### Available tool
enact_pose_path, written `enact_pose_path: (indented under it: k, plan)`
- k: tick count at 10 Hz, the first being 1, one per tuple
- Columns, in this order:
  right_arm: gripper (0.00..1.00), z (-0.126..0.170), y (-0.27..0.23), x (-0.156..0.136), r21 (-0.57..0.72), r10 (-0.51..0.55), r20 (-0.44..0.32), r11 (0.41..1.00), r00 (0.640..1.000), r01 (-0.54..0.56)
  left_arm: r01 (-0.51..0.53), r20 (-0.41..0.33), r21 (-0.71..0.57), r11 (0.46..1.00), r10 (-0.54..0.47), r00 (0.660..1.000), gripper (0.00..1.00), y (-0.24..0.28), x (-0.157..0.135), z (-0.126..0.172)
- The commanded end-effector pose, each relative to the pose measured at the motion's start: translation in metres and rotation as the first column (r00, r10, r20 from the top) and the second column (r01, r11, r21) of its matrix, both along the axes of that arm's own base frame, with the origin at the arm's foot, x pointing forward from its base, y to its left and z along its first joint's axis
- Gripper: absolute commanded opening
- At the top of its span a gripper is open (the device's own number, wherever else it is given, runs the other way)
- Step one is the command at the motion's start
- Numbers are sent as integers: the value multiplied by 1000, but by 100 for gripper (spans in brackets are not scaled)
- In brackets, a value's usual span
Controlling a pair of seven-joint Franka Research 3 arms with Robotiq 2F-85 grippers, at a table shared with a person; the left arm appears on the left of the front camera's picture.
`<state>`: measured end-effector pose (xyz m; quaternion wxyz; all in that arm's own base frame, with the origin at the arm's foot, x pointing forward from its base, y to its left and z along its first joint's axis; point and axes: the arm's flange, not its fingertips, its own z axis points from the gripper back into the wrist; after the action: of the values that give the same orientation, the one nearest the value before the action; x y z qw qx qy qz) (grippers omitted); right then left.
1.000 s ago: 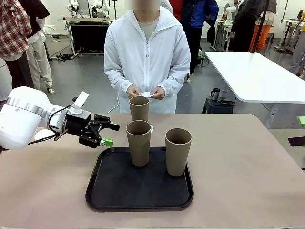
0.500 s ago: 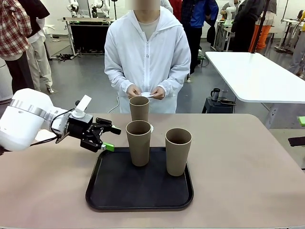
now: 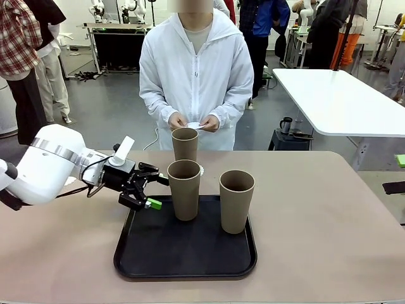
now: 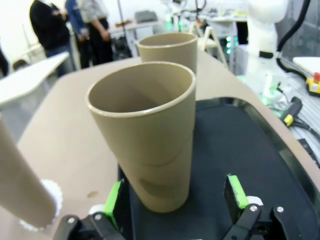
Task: Place coasters on the table and set cups on them.
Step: Take one Reusable plastic cup from the Flat Tray and place it on a coaster set by the human.
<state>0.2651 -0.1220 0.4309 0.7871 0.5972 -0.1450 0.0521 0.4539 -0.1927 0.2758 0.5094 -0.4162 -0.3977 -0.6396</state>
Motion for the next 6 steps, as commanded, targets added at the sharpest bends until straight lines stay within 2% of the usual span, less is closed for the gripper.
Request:
enact_pose_path:
  k: [1, 6]
  plan:
    - [100, 0, -1, 0, 12, 4, 17, 1000, 1000, -5, -30, 38, -26, 999, 31, 999, 100, -10, 11, -9]
    - [100, 0, -1, 0, 12, 4, 17, 1000, 1000, -5, 6, -33, -56, 998, -8, 999, 100, -25, 18, -20]
